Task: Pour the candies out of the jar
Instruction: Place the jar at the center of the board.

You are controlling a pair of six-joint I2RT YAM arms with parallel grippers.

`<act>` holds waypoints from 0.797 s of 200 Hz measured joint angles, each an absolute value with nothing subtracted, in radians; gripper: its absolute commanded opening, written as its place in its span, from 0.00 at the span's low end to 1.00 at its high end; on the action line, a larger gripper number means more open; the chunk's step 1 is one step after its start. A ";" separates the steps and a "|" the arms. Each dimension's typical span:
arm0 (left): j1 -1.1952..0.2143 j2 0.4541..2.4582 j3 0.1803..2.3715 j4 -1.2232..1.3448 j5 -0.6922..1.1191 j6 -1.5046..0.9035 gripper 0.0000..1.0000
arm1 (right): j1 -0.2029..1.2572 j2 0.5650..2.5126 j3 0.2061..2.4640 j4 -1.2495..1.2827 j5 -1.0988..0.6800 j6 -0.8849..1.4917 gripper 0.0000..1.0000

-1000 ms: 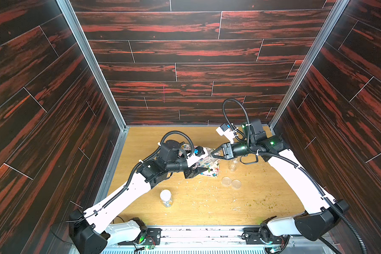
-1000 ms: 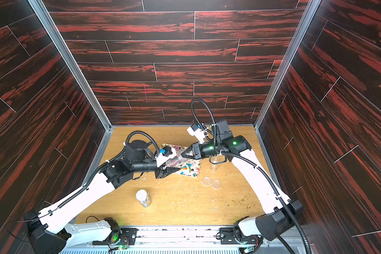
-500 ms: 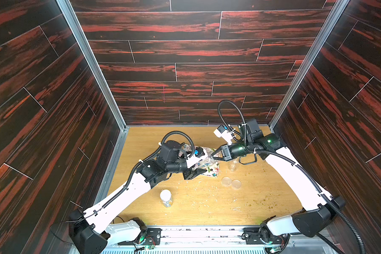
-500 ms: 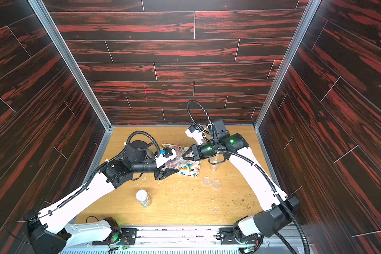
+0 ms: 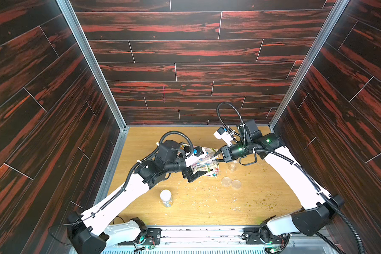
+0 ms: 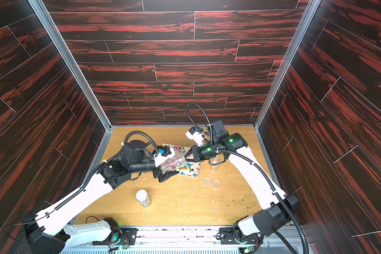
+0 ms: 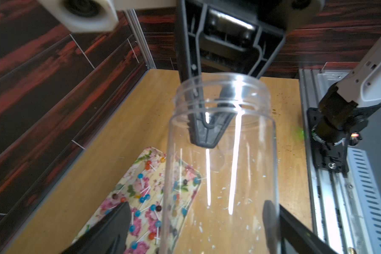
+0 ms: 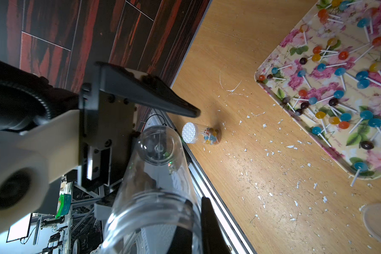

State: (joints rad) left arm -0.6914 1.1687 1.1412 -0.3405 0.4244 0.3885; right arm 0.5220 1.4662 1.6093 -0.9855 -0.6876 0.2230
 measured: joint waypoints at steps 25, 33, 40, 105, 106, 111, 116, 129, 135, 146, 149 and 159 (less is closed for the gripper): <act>-0.691 1.083 1.107 -0.305 0.381 0.387 1.00 | 0.522 1.467 1.609 -0.981 -0.686 0.223 0.00; -0.691 1.054 1.095 -0.297 0.368 0.386 1.00 | 0.522 1.468 1.609 -0.979 -0.685 0.223 0.00; -0.691 1.031 1.087 -0.293 0.357 0.386 1.00 | 0.522 1.470 1.609 -0.979 -0.683 0.223 0.00; -0.691 0.854 0.987 -0.261 0.198 0.336 1.00 | 0.463 1.488 1.667 -1.007 -0.577 0.223 0.00; -0.691 0.852 0.984 -0.261 0.195 0.334 1.00 | 0.458 1.489 1.671 -1.010 -0.574 0.223 0.00; -0.691 0.845 0.976 -0.261 0.189 0.326 1.00 | 0.442 1.492 1.690 -1.018 -0.560 0.221 0.00; -0.691 0.839 0.966 -0.261 0.180 0.317 1.00 | 0.424 1.495 1.710 -1.027 -0.545 0.219 0.00; -0.691 0.827 0.945 -0.261 0.171 0.294 1.00 | 0.367 1.511 1.777 -1.050 -0.503 0.209 0.00; -0.691 0.822 0.934 -0.259 0.169 0.282 1.00 | 0.340 1.521 1.809 -1.058 -0.482 0.204 0.00; -0.691 0.815 0.913 -0.255 0.167 0.262 1.00 | 0.295 1.541 1.856 -1.069 -0.440 0.196 0.00; -0.691 0.812 0.907 -0.253 0.166 0.256 1.00 | 0.284 1.548 1.867 -1.073 -0.424 0.192 0.00; -0.691 0.804 0.887 -0.248 0.164 0.238 1.00 | 0.249 1.573 1.897 -1.086 -0.369 0.182 0.00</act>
